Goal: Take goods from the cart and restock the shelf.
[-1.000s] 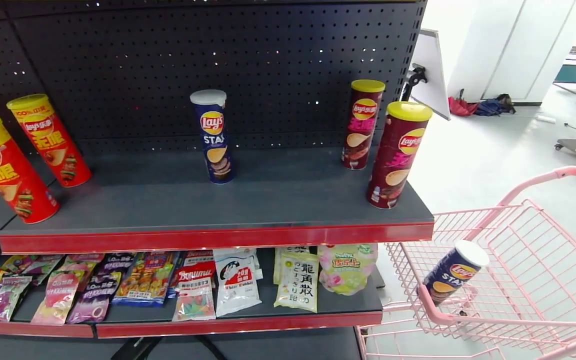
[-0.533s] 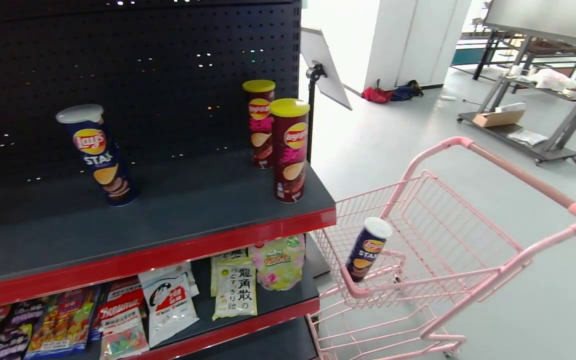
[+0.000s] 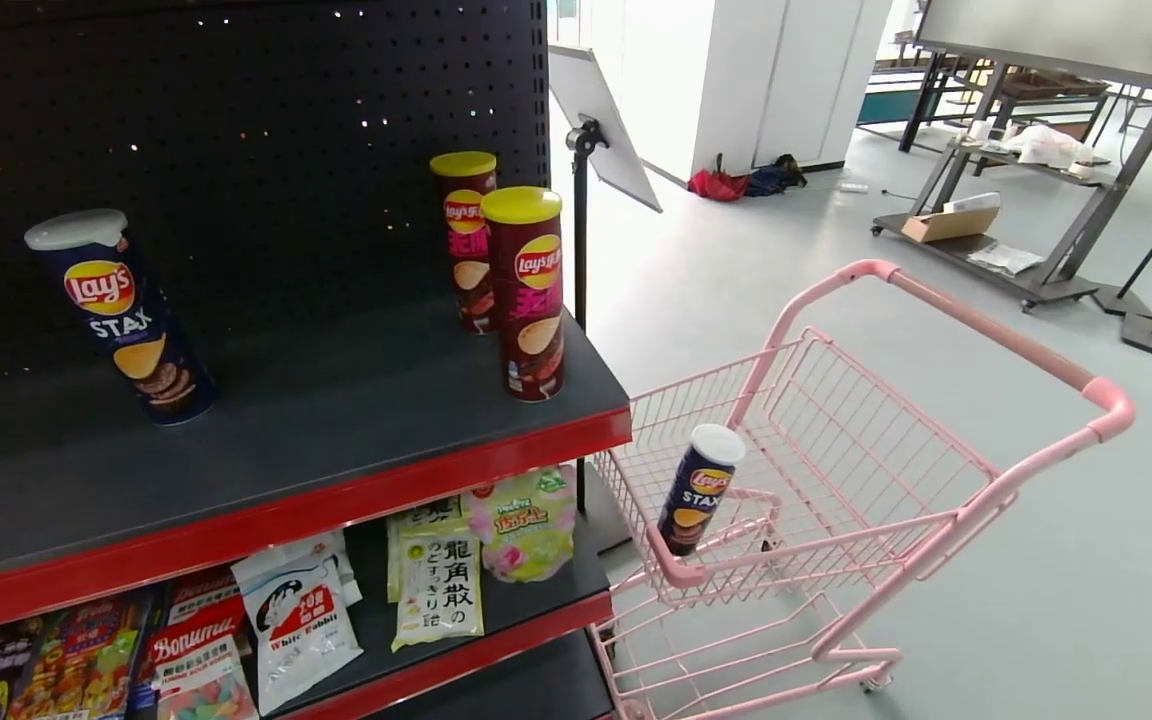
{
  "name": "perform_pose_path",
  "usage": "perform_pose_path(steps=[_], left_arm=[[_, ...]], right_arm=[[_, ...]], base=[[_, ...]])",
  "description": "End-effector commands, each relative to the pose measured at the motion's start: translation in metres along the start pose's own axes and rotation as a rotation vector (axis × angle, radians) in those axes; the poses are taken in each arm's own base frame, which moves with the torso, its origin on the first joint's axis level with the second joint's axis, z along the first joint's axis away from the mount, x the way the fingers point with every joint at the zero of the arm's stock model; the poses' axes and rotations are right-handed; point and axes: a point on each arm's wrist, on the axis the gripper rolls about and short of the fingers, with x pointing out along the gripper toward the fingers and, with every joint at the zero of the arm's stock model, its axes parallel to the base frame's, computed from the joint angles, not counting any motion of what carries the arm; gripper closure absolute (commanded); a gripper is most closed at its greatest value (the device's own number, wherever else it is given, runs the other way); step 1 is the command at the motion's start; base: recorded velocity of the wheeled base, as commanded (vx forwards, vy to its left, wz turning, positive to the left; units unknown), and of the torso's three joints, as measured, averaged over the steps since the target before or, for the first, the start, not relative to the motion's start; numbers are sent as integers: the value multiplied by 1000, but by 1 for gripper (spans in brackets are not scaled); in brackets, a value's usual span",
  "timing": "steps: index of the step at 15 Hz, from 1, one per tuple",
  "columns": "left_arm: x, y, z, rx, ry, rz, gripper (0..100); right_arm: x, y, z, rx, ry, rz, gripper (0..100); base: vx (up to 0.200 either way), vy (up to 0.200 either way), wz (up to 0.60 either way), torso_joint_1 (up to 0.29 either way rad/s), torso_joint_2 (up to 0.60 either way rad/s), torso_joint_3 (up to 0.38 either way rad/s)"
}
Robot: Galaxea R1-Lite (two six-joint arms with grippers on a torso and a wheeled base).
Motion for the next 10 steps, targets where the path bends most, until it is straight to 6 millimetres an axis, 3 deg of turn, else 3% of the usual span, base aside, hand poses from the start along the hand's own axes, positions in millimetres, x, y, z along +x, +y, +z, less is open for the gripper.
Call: perform_pose_path(steps=[1, 10], left_arm=[[0, 0, 0, -2, 0, -1, 0], [0, 0, 0, -2, 0, 3, 0]], right_arm=[[0, 0, 0, 0, -1, 1, 0], [0, 0, 0, 0, -1, 1, 0]], base=[[0, 0, 0, -134, 369, 207], [0, 0, 0, -151, 408, 251]])
